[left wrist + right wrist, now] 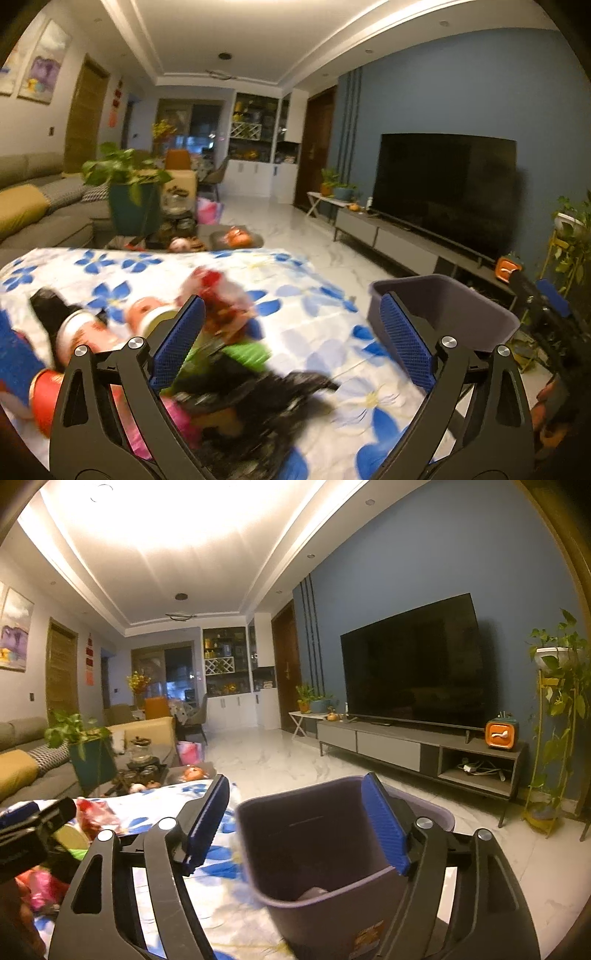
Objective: Collect trash
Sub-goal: 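Open both tools to drop the bags into the grey bin, then move both tools back over the trash pile on the table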
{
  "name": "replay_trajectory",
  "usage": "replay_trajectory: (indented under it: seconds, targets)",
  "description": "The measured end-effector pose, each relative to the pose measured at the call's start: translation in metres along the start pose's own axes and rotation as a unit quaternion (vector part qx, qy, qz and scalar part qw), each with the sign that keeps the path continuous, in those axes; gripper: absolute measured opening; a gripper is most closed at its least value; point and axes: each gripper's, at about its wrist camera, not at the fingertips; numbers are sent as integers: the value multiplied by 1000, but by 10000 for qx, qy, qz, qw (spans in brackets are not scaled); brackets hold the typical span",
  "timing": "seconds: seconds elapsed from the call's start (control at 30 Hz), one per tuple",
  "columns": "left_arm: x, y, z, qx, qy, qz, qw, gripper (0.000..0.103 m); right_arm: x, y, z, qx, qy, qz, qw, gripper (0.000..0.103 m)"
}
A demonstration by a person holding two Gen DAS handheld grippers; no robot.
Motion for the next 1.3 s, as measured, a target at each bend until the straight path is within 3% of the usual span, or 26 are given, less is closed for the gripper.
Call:
replay_trajectory:
  seconds: [0.53,0.8,1.07,1.3]
  targets:
    - [82,20,85,-403,-1079,154,9932,94,54,0,45,-32,-752,123,9971,75]
    - [123,30,115,-438,-1353,445,9888,94,97,8,57,15,-1191,331,9923,75]
    - [141,39,136,-478,-1505,492,9862,94,134,27,58,231,-1612,563,9850,75]
    - [149,41,135,-436,-1510,545,9861,94,149,40,49,461,-1736,569,9821,75]
Point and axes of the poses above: each gripper's, at about its wrist camera, not at the fingertips, and z roughly against the way its jaws point, x to its left, y to its underside, and after that the axes turned 9 degrees about z, right-handed
